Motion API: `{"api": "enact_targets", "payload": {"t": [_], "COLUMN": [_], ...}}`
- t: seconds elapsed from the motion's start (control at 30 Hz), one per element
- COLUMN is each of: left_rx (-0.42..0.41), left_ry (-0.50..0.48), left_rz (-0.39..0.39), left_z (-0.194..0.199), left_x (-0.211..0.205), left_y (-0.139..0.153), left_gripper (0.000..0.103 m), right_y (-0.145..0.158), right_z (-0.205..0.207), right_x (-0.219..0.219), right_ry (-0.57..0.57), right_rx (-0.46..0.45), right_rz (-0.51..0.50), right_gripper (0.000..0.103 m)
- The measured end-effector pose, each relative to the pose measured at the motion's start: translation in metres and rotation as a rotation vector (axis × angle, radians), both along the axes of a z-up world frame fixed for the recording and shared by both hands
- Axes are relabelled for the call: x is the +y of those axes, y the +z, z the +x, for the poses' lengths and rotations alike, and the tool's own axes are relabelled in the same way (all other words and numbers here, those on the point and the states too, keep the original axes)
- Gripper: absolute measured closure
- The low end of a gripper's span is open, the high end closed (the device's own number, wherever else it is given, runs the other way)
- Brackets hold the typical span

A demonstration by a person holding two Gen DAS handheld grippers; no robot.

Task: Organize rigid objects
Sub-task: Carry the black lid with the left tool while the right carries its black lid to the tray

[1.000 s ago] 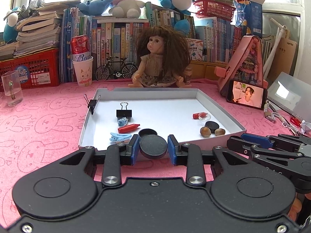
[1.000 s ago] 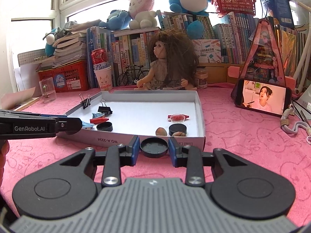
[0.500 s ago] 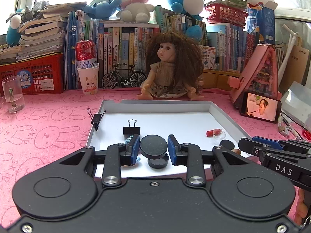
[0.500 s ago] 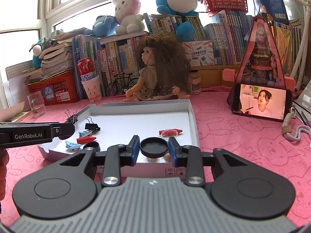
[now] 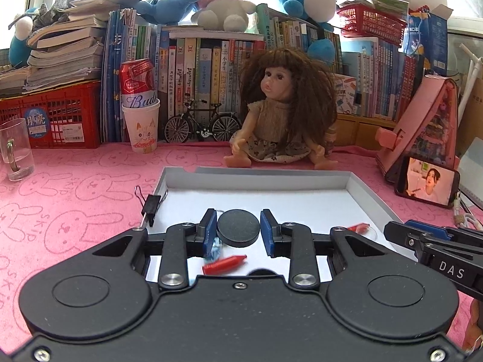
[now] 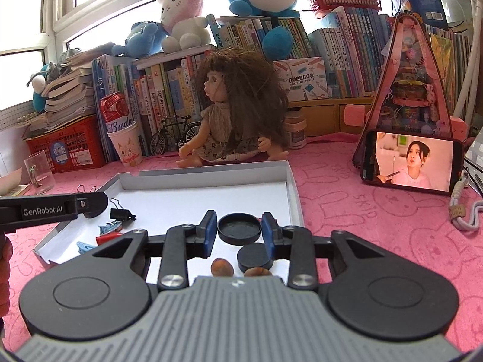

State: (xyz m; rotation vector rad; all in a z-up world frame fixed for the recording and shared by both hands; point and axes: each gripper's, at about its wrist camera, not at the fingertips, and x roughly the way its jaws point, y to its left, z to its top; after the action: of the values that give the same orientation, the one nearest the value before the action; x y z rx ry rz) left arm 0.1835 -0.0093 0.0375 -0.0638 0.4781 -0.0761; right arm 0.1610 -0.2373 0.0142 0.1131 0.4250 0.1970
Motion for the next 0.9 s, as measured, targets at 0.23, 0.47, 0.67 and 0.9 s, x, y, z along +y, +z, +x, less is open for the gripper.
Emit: {"api": "enact_targets", "payload": {"t": [0.23,0.47,0.67,0.9], "left_rx": [0.002,0.021,0.06,0.088], "left_ry": [0.029,0.022,0.042,0.062], "left_rz": [0.007,-0.006,-0.02,-0.031], "left_z": [0.029,0.055,0.075,0.089], "left_x": [0.009,0.015,0.018,0.018], "left_y": [0.003,0.001,-0.009,-0.015], "left_gripper": [0.074,0.074,0.074,0.074], "right_y": [0.005,0.006,0.003,-0.004], "right_z": [0.024,0.045,0.065,0.084], "right_x": [-0.001,0.001,0.002,0.008], "right_ry": [-0.02,-0.032,-0.026,-0.035], "right_rx": [0.011,0.018,0.056,0.081], "right_rz": [0.004,0.008,0.026,0.017], "right_gripper": [0.065,0.065,0.065,0.065]}}
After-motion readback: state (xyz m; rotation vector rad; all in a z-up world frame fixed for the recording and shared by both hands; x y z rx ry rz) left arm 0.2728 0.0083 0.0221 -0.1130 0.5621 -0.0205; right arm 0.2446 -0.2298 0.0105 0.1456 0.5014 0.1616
